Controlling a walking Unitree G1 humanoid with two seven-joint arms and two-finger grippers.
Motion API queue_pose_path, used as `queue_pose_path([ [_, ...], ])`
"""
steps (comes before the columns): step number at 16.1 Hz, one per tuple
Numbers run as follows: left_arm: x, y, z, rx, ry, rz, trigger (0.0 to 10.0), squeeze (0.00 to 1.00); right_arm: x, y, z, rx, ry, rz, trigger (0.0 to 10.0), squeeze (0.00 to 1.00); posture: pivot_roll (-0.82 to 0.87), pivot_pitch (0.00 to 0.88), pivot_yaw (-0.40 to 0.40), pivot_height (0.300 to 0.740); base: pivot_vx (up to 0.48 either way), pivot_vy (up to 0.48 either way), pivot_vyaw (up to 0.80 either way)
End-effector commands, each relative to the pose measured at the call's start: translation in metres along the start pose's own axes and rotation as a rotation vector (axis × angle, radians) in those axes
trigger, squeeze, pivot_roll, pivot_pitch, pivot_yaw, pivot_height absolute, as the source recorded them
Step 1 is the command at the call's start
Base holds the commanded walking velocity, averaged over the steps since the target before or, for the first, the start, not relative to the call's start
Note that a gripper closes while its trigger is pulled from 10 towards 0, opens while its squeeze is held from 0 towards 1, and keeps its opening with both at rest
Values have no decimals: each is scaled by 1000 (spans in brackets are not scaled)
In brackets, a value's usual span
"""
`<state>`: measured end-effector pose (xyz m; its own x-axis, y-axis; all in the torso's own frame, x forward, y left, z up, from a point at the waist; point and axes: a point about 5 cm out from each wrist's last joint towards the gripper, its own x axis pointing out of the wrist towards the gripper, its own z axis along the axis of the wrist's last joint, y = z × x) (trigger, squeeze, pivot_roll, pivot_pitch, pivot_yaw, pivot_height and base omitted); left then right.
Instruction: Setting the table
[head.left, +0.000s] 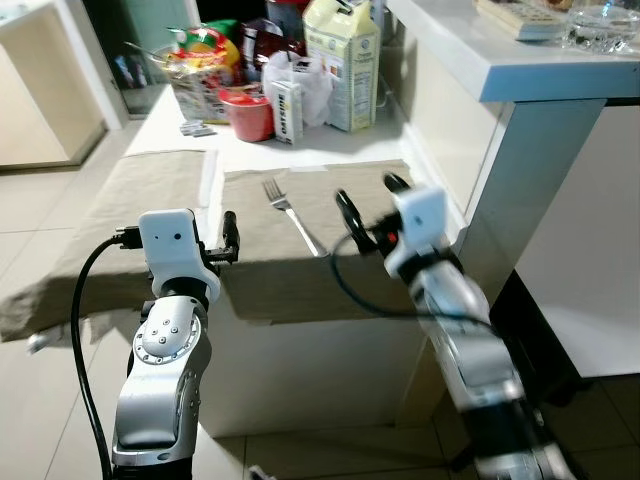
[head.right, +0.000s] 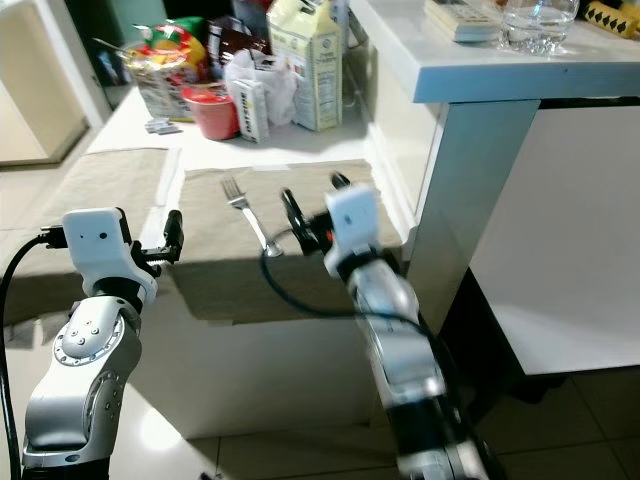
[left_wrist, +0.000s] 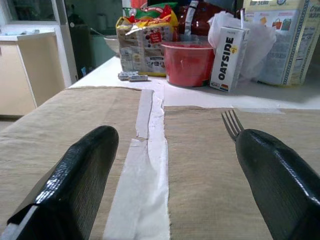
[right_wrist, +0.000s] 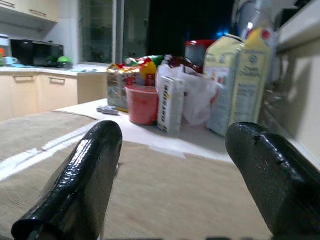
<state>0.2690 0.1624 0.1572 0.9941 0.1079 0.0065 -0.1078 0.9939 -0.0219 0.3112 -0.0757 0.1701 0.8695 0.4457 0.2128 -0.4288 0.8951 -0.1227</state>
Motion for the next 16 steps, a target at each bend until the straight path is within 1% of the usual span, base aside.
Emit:
queue_pose_path([
  [1,-2,0,3,2,-1,6,10000,0,9,1,-4,39,30,19,10000,0,-64,0,68,740,0,0,0],
  [2,-3,1,3,-11,3,7,10000,0,13,2,-3,39,27,21,10000,0,-55,0,67,740,0,0,0],
  [3,-7,1,6,-18,9,-11,10000,0,25,0,-4,38,40,11,10000,0,-30,0,64,740,0,0,0],
  [4,-12,2,7,-16,28,-51,10000,0,35,-4,-6,43,56,-9,10000,0,-12,2,63,740,0,0,0],
  [5,-20,3,9,-3,48,-105,10000,0,44,-6,-7,31,72,-21,10000,0,16,8,65,740,0,0,0],
  [6,-31,4,12,-84,108,-169,10000,0,53,-9,-9,44,93,-41,10000,0,57,17,67,740,0,0,0],
  [7,-38,11,16,-33,132,-195,10000,0,61,-10,-11,49,121,-60,10000,0,81,20,69,740,0,0,0],
  [8,-40,13,18,-23,135,-199,10000,0,64,-10,-11,56,128,-63,10000,0,104,22,67,740,0,0,0],
  [9,-42,17,27,-1,133,-215,10000,0,74,-8,-10,88,158,-73,10000,0,143,24,64,740,0,0,0],
  [11,-46,19,38,32,114,-213,10000,0,85,-1,-5,118,171,-50,10000,0,179,21,55,740,0,0,0],
  [12,-48,19,39,24,117,-210,10000,0,87,1,-4,118,175,-40,10000,0,201,22,50,740,0,0,0],
  [14,-56,22,48,-10,138,-207,10000,0,94,10,-3,146,207,-19,10000,0,238,28,42,740,0,0,0],
  [16,-61,27,53,-27,161,-185,10000,0,95,17,-10,159,261,-8,10000,0,275,40,41,740,0,0,0],
])
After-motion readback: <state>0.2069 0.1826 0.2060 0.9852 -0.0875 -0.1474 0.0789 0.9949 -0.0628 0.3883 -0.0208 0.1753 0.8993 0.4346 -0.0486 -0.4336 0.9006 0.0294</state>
